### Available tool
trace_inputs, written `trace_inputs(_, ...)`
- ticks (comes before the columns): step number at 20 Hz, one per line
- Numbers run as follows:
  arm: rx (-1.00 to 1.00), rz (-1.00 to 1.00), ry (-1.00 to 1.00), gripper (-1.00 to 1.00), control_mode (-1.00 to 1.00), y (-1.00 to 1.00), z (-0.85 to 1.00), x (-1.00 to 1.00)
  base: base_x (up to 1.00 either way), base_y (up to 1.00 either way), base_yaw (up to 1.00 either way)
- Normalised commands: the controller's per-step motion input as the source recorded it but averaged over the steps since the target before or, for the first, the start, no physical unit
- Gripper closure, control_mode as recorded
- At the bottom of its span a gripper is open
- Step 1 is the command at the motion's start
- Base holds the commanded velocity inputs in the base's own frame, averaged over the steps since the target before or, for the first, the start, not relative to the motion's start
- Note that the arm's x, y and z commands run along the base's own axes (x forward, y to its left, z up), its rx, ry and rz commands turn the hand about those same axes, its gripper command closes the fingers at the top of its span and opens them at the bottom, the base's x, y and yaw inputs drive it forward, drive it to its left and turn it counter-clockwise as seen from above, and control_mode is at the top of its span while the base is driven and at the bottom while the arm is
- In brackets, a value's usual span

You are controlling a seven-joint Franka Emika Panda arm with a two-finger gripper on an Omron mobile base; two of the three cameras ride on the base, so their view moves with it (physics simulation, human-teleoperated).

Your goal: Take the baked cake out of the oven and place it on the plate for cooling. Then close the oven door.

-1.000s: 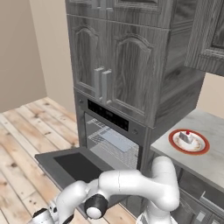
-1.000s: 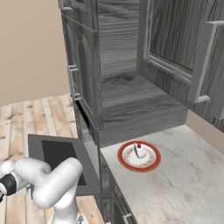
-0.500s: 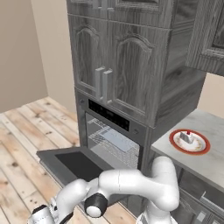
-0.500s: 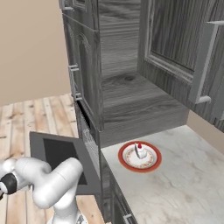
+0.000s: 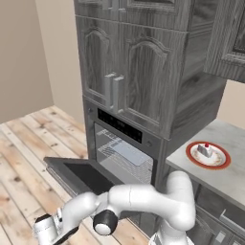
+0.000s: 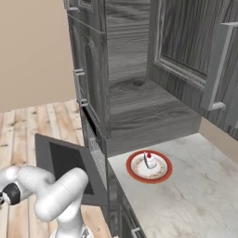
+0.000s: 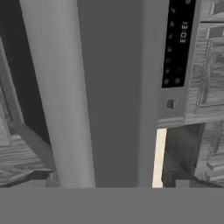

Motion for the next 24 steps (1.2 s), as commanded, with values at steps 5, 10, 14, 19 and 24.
trace_inputs(5, -0.13, -0.18, -0.14, -1.0, -1.0, -0.32, 0.51, 0.57, 0.0, 0.0, 0.0)
trace_inputs(10, -0.11, -0.09, -0.04, -1.0, -1.0, -0.43, 0.37, 0.6, 0.0, 0.0, 0.0)
trace_inputs(14, -0.08, 0.0, -0.03, -1.0, -1.0, -0.58, 0.24, 0.61, 0.0, 0.0, 0.0)
trace_inputs(19, -0.02, 0.11, -0.04, -1.0, -1.0, -0.75, 0.12, 0.64, 0.0, 0.0, 0.0)
trace_inputs(24, 0.0, 0.2, -0.02, -1.0, -1.0, -0.79, 0.1, 0.7, 0.0, 0.0, 0.0)
